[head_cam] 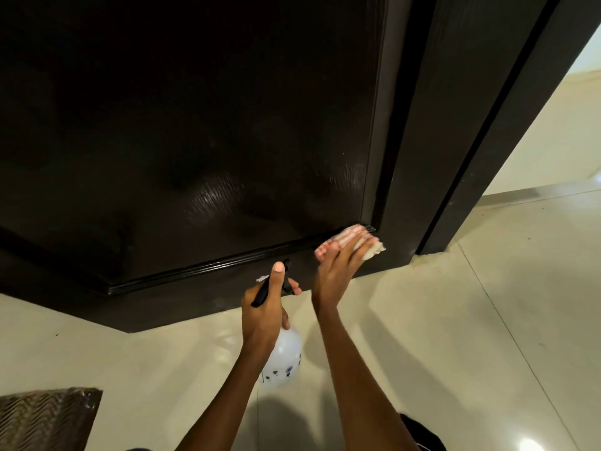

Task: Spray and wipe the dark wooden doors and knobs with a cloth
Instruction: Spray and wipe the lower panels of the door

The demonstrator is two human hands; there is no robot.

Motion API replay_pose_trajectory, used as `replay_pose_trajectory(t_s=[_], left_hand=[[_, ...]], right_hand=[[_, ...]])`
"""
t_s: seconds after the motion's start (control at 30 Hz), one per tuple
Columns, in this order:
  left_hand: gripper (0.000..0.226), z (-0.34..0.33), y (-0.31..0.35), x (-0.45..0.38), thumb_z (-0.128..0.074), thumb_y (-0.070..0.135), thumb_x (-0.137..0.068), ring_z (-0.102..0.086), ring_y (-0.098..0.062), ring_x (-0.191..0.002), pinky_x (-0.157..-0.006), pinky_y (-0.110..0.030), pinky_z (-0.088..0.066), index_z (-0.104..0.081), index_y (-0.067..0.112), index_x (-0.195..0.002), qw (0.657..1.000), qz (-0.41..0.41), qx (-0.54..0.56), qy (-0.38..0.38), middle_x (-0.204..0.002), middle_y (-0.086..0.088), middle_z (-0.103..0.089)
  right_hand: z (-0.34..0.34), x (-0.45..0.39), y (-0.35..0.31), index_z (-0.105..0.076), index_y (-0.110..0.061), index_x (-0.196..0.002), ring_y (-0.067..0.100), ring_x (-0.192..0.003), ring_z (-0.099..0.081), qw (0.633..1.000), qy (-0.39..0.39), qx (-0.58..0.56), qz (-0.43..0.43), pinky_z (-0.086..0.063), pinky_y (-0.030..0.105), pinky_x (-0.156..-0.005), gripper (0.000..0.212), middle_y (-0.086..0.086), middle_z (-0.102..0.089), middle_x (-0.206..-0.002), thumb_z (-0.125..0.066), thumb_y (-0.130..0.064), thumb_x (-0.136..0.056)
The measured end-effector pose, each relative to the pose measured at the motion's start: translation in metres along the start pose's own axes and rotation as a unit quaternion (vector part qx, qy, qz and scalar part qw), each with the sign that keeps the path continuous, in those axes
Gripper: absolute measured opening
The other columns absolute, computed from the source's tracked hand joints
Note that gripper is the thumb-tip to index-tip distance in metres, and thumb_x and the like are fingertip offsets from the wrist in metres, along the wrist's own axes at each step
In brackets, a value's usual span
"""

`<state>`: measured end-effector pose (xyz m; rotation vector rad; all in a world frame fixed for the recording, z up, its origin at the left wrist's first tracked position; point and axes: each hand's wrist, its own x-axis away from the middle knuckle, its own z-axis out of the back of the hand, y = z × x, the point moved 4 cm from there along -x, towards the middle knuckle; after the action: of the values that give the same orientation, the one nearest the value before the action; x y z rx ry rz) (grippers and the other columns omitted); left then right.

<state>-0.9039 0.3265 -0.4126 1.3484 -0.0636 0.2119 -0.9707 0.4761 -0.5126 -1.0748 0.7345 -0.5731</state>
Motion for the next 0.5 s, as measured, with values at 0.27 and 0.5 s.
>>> replay_pose_trajectory(t_s=[0.27, 0.5], left_hand=[[0.065, -0.003, -0.008, 0.002, -0.044, 0.059, -0.096, -0.046, -0.021, -0.04, -0.047, -0.026, -0.045, -0.075, 0.003, -0.088, 0.999, -0.017, 0.043, 0.005, -0.089, -0.006, -0.078], [0.074, 0.026, -0.021, 0.006, -0.041, 0.061, -0.103, -0.046, -0.018, -0.038, -0.06, -0.019, -0.049, -0.073, -0.005, -0.092, 0.99, -0.065, 0.12, 0.042, -0.094, -0.014, -0.079]], right_hand=[[0.013, -0.031, 0.005, -0.006, -0.008, -0.161, 0.027, -0.157, 0.003, 0.986, 0.061, -0.11, -0.108, -0.006, 0.02, -0.122, 0.063, 0.013, 0.003, -0.17, -0.033, -0.03, -0.109], [-0.024, 0.023, -0.001, 0.014, -0.04, -0.158, 0.024, -0.156, 0.008, 0.998, -0.026, -0.064, -0.01, -0.013, 0.04, -0.125, 0.066, -0.012, 0.022, -0.166, -0.026, -0.053, -0.107]])
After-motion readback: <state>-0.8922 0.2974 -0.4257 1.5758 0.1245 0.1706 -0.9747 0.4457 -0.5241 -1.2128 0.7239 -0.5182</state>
